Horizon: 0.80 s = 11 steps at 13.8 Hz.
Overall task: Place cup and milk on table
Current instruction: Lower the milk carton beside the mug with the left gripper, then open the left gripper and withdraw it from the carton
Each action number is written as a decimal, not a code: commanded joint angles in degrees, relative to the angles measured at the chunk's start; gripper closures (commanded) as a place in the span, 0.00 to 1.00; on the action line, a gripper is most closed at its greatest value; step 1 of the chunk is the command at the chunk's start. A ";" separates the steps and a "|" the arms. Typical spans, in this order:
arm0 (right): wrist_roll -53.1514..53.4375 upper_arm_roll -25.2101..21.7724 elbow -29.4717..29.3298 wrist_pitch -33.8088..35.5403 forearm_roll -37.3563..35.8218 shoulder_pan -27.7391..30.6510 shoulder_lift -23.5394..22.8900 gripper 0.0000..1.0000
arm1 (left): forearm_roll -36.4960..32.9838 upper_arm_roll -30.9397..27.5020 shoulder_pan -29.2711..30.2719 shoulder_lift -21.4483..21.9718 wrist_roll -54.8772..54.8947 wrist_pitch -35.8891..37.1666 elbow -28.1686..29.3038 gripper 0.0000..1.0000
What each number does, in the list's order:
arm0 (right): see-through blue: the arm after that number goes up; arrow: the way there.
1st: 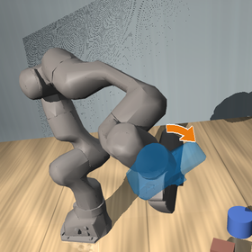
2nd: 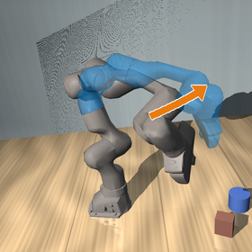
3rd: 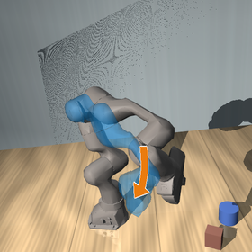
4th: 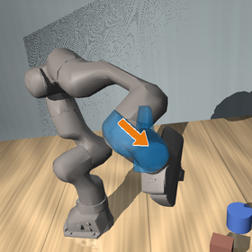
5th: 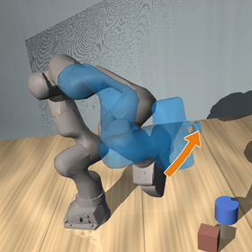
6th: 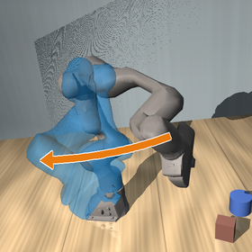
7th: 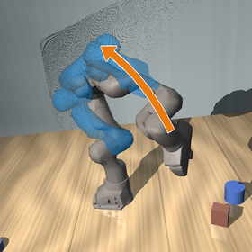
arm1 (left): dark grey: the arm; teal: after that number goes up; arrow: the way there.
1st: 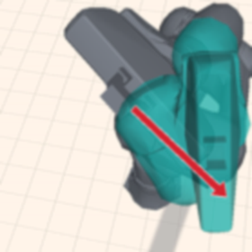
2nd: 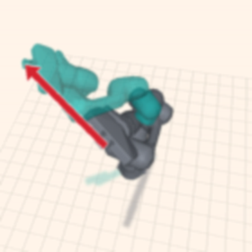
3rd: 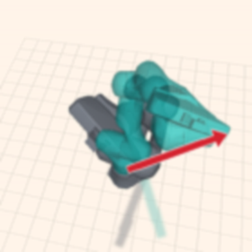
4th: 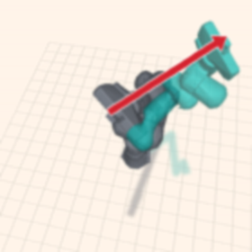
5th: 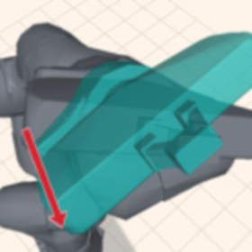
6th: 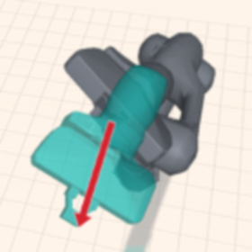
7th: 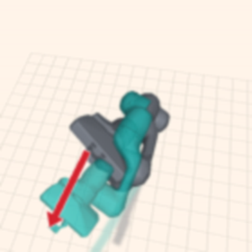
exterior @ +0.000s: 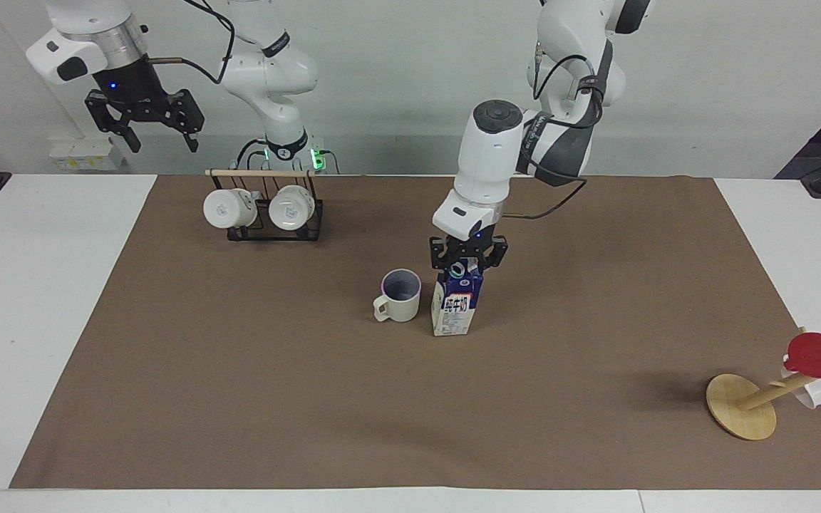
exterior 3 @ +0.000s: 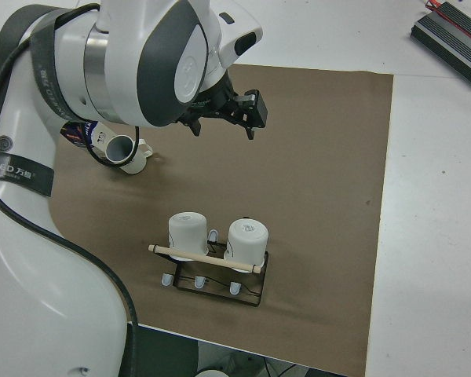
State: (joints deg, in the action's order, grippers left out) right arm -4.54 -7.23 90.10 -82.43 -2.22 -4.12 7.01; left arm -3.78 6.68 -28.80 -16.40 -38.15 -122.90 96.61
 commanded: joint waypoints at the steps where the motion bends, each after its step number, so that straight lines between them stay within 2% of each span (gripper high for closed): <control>1: 0.41 0.20 1.05 0.08 1.25 0.42 1.17 0.00 | -0.79 -0.79 -1.43 -0.22 -0.96 -0.41 -0.28 0.00; 4: 0.40 0.20 1.05 -0.01 1.25 0.42 1.17 0.00 | -0.35 -0.70 -1.96 0.40 -1.14 0.03 -0.71 0.00; 6: 0.49 0.20 1.05 -0.10 1.34 0.42 1.17 0.00 | -0.26 -0.70 -1.96 3.46 -1.14 0.99 -0.54 0.00; 11: 1.98 0.29 -0.70 -0.45 1.69 0.25 -0.06 0.00 | 0.27 -0.87 1.63 11.73 0.79 10.48 0.78 0.00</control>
State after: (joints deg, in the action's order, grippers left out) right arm -3.90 -7.22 90.03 -82.49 -2.05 -4.13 7.00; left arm -3.75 6.07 -29.12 -8.18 -38.35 -115.00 95.39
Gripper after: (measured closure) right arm 0.000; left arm 0.000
